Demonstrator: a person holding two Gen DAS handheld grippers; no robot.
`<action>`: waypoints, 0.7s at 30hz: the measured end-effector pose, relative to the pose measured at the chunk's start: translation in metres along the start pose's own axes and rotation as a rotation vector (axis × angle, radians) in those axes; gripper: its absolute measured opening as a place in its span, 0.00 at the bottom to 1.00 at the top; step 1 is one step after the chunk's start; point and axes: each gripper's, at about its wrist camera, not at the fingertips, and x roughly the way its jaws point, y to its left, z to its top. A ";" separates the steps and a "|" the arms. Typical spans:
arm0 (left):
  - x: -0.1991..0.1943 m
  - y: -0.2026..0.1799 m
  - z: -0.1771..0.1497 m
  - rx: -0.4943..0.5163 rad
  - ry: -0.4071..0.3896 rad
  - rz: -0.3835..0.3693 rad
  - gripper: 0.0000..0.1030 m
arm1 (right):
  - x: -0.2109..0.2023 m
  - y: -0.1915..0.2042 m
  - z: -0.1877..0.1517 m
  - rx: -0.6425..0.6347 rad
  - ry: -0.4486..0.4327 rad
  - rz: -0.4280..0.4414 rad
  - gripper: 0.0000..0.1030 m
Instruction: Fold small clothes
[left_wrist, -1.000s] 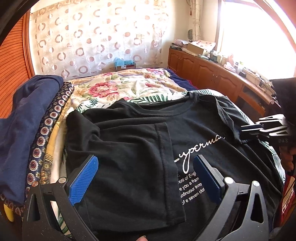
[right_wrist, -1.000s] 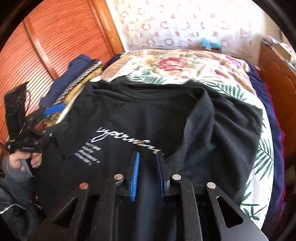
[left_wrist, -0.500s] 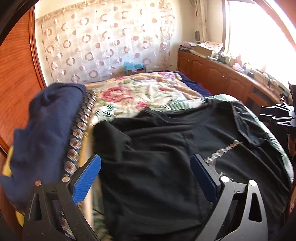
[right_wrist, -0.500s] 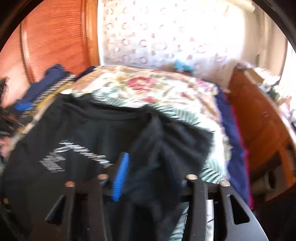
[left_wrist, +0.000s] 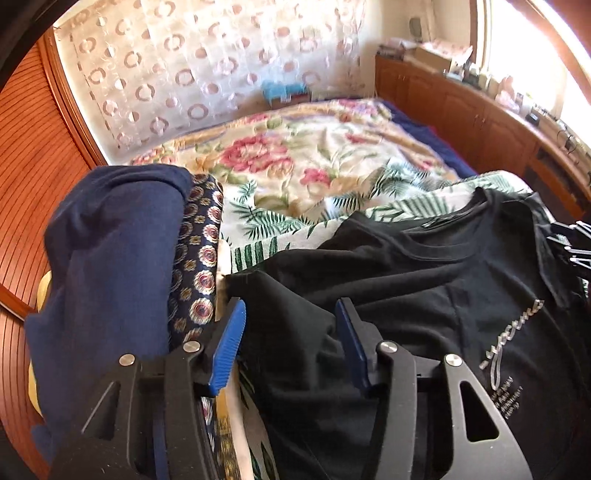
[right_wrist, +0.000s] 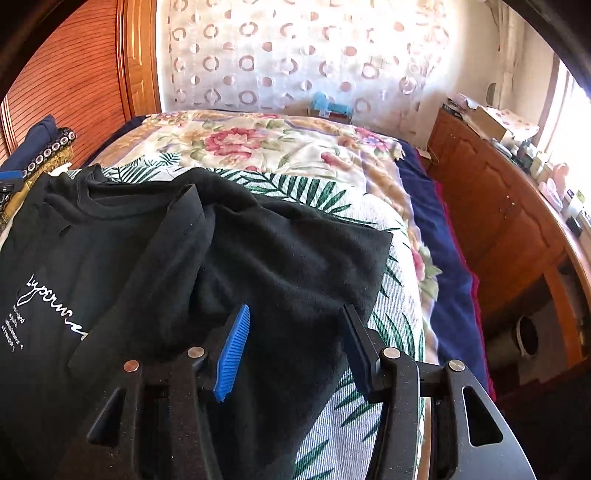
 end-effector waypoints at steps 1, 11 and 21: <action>0.008 -0.001 0.003 0.008 0.017 0.014 0.46 | -0.001 -0.002 0.000 0.008 -0.002 0.003 0.54; 0.042 -0.001 0.009 0.039 0.124 0.122 0.37 | 0.007 -0.013 0.007 0.056 0.016 0.043 0.63; 0.044 0.001 0.008 0.058 0.124 0.117 0.05 | 0.011 -0.014 0.009 0.056 0.016 0.044 0.63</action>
